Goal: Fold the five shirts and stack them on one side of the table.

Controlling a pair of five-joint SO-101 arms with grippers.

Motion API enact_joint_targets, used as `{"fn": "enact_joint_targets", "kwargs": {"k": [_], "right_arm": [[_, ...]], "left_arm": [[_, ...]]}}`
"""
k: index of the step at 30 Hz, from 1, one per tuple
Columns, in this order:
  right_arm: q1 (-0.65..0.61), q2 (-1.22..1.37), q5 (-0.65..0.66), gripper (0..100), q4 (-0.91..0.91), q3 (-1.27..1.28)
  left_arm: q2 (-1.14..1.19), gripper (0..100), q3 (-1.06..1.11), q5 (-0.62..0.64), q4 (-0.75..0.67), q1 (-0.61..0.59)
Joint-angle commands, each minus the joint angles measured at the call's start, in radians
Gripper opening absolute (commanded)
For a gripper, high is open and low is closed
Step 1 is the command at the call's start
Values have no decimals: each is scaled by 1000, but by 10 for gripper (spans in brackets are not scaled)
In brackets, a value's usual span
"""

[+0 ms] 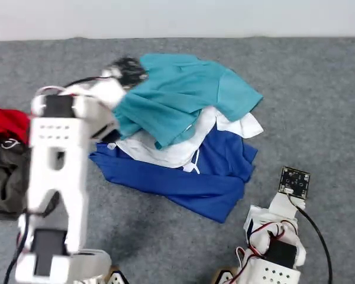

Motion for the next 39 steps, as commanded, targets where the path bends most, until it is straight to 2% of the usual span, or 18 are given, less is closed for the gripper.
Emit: {"fn": "enact_joint_targets", "kwargs": {"k": [1,6,12,15,17,21,25,26,31,39], "right_arm": [[-1,-18,8,15,4,14],[-1,-18,8,15,4,14],[-1,-18,8,15,4,14],[-1,-18,8,15,4,14],[-1,-18,8,15,4,14],[-1,-18,8,15,4,14],[-1,-18,8,15,4,14],[-1,-18,8,15,4,14],[-1,-18,8,15,4,14],[-1,-18,8,15,4,14]], "left_arm": [[103,263,-7,14,-92,86],[256,262,-8,14,-212,160],[434,261,-24,14,-393,186],[545,261,-85,17,-430,180],[617,261,-148,78,-417,175],[726,228,-315,213,-327,170],[787,23,-478,192,-172,175],[795,0,-518,195,-130,175],[766,4,-720,207,81,157],[612,4,-1067,322,262,118]]}}
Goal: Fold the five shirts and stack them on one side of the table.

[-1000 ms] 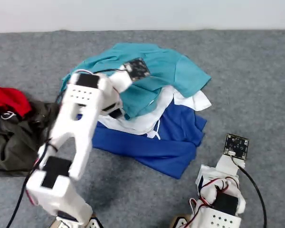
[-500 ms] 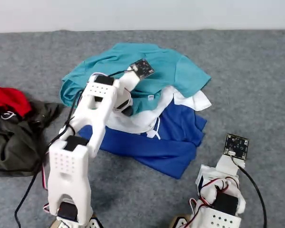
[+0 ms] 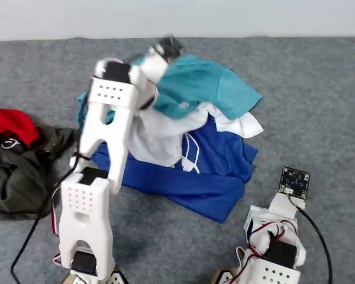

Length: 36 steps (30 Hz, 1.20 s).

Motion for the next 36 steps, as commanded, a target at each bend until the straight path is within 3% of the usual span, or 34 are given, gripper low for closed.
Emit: {"fn": "enact_joint_targets", "kwargs": {"k": [1,10,14,22,28,31,36], "right_arm": [[-1,-18,8,15,4,14],[-1,-18,8,15,4,14],[-1,-18,8,15,4,14],[-1,-18,8,15,4,14],[-1,-18,8,15,4,14],[-1,-18,8,15,4,14],[-1,-18,8,15,4,14]], "left_arm": [[-141,4,-186,71,68,-32],[-264,4,-547,255,74,-203],[-269,4,-668,282,-6,-328],[-272,4,-717,322,-264,-626],[-265,5,-707,316,-252,-726],[-265,8,-665,230,-173,-680],[-265,39,-483,-52,29,-537]]}}
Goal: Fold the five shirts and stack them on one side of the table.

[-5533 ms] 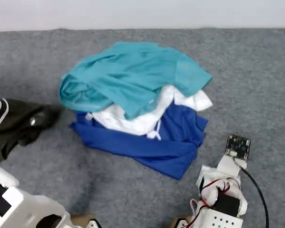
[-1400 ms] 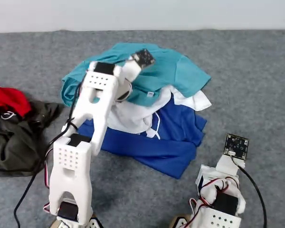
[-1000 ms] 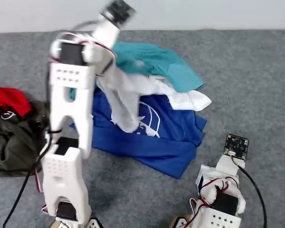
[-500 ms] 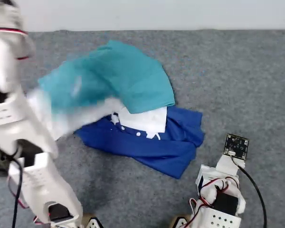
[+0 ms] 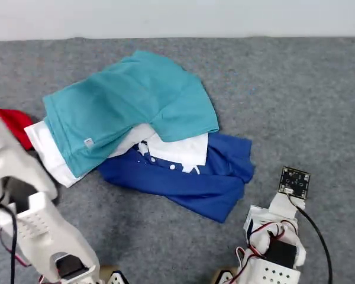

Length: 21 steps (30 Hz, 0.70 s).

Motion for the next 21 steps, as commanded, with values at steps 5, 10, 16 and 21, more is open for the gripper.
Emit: {"fn": "enact_joint_targets", "kwargs": {"k": [5,10,16,21], "right_arm": [[-1,-18,8,15,4,14],[-1,-18,8,15,4,14],[-1,-18,8,15,4,14],[-1,-18,8,15,4,14]], "left_arm": [[-41,201,315,-219,210,137],[-41,278,579,-351,210,176],[-41,275,928,-462,78,189],[-41,275,1148,-466,-78,173]]}}
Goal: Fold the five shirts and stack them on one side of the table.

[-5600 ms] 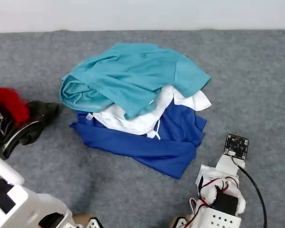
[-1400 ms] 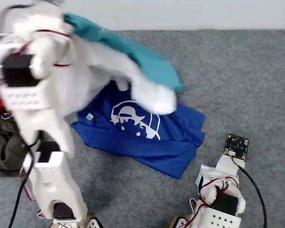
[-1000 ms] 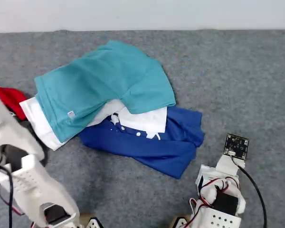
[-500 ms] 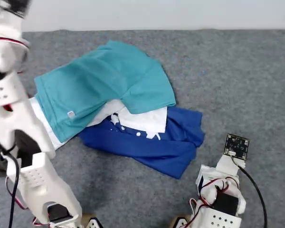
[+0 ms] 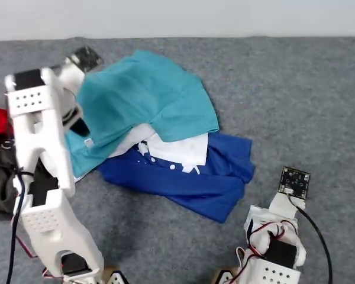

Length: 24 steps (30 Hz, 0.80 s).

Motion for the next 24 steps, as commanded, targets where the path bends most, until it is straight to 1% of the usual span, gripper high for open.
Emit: {"fn": "enact_joint_targets", "kwargs": {"k": [1,3,6,8,13,15,17,20,21,22,24], "right_arm": [[-1,-18,8,15,4,14],[-1,-18,8,15,4,14],[-1,-18,8,15,4,14],[-1,-18,8,15,4,14],[-1,-18,8,15,4,14],[-1,-18,8,15,4,14],[-1,-18,8,15,4,14],[-1,-18,8,15,4,14],[-1,-18,8,15,4,14],[-1,-18,8,15,4,14],[-1,-18,8,15,4,14]], "left_arm": [[-43,275,108,-17,-110,-11],[-43,276,147,-18,-140,-15],[-6,276,163,-28,-143,-20],[52,276,162,-55,-147,-25],[201,255,160,-54,-216,-46],[241,224,160,-54,-252,-54],[256,167,160,-54,-267,-54],[233,19,157,-54,-273,-49],[218,0,147,-54,-270,-48],[198,13,134,-54,-267,-51],[146,3,111,-21,-265,-55]]}}
